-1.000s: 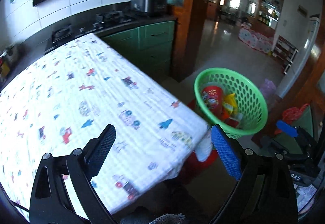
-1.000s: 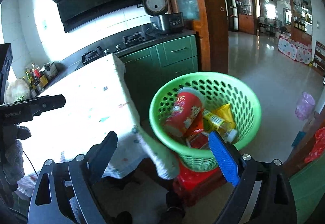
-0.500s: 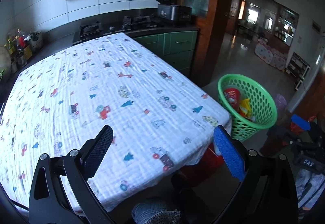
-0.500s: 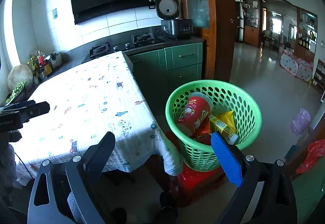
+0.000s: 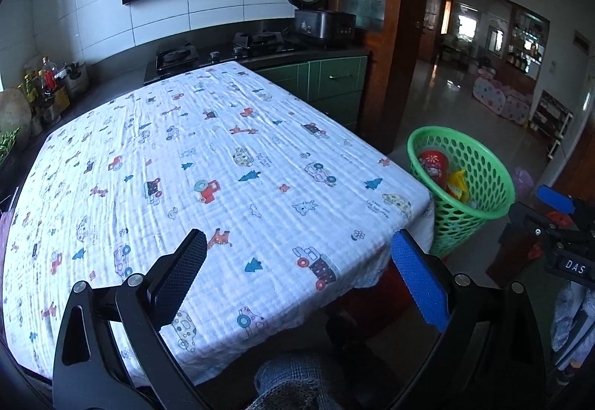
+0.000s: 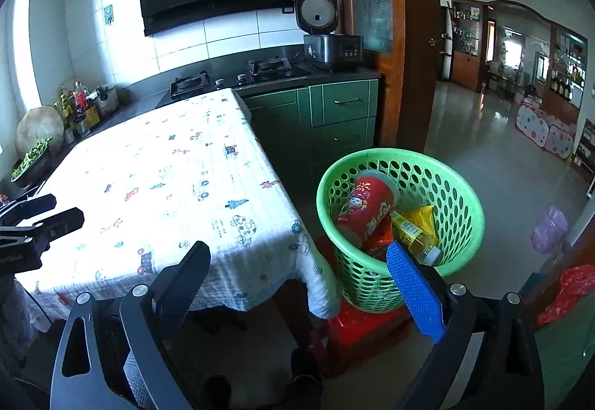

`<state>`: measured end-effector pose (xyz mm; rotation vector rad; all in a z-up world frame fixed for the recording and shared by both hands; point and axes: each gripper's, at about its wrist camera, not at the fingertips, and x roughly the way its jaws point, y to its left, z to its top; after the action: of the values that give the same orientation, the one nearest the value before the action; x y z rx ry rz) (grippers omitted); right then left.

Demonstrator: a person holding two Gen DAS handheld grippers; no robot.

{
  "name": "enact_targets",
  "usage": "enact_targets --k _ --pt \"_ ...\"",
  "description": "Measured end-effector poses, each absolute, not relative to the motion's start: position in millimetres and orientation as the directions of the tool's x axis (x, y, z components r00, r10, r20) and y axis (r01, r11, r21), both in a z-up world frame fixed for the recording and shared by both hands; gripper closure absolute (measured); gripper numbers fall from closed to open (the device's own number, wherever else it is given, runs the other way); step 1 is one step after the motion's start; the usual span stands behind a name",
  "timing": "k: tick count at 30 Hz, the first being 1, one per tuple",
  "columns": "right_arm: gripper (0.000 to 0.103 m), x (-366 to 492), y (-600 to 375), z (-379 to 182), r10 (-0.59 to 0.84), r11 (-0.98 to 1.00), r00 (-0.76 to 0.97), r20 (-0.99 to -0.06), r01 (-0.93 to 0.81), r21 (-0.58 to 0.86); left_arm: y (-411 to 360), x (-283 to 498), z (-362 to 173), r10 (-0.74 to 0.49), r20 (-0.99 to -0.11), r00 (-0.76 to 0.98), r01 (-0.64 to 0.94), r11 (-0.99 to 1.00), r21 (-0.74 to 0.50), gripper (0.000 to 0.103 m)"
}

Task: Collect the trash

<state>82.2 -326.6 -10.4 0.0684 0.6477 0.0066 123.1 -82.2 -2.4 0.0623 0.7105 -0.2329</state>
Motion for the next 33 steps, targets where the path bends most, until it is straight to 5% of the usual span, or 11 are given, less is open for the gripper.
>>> enact_targets --k 33 --pt "0.009 83 -322 -12 0.035 0.997 0.793 -0.609 0.014 0.076 -73 110 6 -0.107 -0.621 0.777 0.166 0.985 0.037 0.005"
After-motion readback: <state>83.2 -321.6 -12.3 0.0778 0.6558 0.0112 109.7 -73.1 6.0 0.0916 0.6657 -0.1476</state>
